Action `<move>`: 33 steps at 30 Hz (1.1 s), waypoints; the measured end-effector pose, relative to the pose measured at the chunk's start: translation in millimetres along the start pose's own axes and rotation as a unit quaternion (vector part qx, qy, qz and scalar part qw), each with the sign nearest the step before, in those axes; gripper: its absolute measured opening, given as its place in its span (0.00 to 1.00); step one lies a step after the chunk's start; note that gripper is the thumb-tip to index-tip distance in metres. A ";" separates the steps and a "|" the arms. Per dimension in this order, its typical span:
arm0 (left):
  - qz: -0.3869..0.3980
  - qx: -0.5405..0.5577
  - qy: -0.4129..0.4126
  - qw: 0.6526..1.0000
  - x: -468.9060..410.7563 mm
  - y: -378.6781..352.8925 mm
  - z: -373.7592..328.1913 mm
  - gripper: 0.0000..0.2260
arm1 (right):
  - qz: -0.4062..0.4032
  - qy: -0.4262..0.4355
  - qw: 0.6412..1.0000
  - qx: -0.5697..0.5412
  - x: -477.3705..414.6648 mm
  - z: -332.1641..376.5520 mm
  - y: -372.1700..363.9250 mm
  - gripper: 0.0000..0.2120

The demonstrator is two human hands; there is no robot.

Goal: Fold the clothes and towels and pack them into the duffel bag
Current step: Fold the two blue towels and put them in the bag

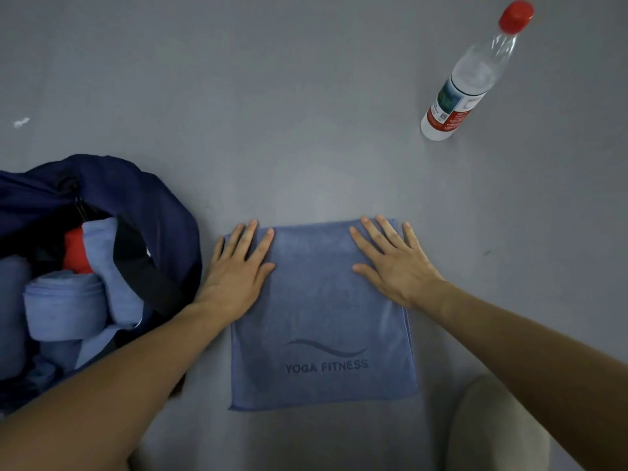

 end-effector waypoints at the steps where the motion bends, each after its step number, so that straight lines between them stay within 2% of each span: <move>1: -0.020 0.008 -0.015 1.000 -3.4 7.6 2.1 0.26 | -0.005 -0.011 1.000 -0.004 -1.5 -3.3 3.7 0.32; 4: -0.114 0.050 0.009 0.992 -14.7 36.7 16.5 0.15 | -0.074 -0.032 0.996 -0.039 -10.1 -13.6 21.4 0.23; 6: -0.099 0.064 0.052 0.992 -21.7 46.1 23.7 0.14 | -0.104 -0.059 0.990 -0.069 -16.0 -22.4 31.3 0.23; 10: -0.058 0.130 0.117 0.983 -30.0 50.2 33.3 0.09 | -0.100 -0.146 0.974 -0.142 -31.1 -37.4 41.2 0.16; 12: -0.053 0.149 0.131 0.979 -31.2 52.4 37.7 0.05 | -0.087 -0.162 0.969 -0.165 -36.0 -39.4 41.7 0.14; 14: -0.080 0.151 0.132 0.976 -29.0 62.1 41.3 0.04 | -0.109 -0.151 0.968 -0.168 -36.3 -40.0 50.1 0.12; 18: -0.196 0.174 0.110 0.959 -8.0 106.0 33.8 0.04 | -0.207 -0.153 0.942 -0.213 -14.4 -45.6 92.3 0.08; 22: -0.173 0.185 0.091 0.963 44.6 115.3 15.6 0.04 | -0.245 -0.064 0.947 -0.199 39.7 -22.2 116.2 0.07; 27: -0.115 0.111 0.011 0.987 115.9 79.0 -4.9 0.07 | -0.211 0.040 0.966 -0.144 125.4 20.9 81.7 0.10; 30: -0.058 0.065 -0.043 0.995 149.7 45.8 -17.4 0.04 | -0.119 0.065 0.980 -0.143 148.1 41.5 30.9 0.10; 33: -0.003 0.010 -0.029 1.000 161.7 24.3 -21.2 0.15 | -0.054 0.067 0.985 -0.147 148.0 53.9 2.8 0.10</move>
Point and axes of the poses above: each hand's wrist, its own x-axis away from the middle knuckle, its own y-axis out of the back of the hand, z = x × y, the point moved 8 cm from there along -x, towards the middle knuckle, and after that the axes turned 5 degrees about -z, right-handed, at the moved point
